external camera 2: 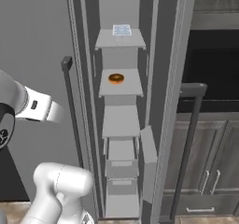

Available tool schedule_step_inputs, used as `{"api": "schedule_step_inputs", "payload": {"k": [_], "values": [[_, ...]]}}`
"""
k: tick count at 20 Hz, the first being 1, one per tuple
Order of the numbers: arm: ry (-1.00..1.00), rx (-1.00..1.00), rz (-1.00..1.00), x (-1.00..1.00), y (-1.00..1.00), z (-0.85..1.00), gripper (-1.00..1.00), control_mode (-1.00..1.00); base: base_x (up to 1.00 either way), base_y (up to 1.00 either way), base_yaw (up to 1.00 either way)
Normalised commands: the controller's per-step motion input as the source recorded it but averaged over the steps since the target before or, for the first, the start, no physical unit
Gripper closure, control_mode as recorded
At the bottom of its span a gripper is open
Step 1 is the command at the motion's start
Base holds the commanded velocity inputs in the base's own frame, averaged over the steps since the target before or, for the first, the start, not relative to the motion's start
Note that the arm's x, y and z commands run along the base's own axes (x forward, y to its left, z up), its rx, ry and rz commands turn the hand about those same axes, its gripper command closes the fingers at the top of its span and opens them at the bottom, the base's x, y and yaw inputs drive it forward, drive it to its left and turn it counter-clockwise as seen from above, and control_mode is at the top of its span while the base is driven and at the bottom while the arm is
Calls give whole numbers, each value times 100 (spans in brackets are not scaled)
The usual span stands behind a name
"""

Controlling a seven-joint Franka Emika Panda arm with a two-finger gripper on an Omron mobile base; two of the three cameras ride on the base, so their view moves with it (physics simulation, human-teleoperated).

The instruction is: Open the freezer door, pick up the ice cube tray from the freezer, and place it on the dining counter.

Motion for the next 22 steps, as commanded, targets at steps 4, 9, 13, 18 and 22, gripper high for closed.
{"api": "schedule_step_inputs", "payload": {"k": [4,9,13,18,22], "values": [[0,0,0,0,0,0,-100,100,0,-62,-22],[0,0,0,0,0,0,-100,100,3,-56,-17],[0,0,0,0,0,0,-100,100,24,-30,-8],[0,0,0,0,0,0,-100,100,41,-14,-1],[0,0,0,0,0,0,-100,100,52,-16,-1]]}}
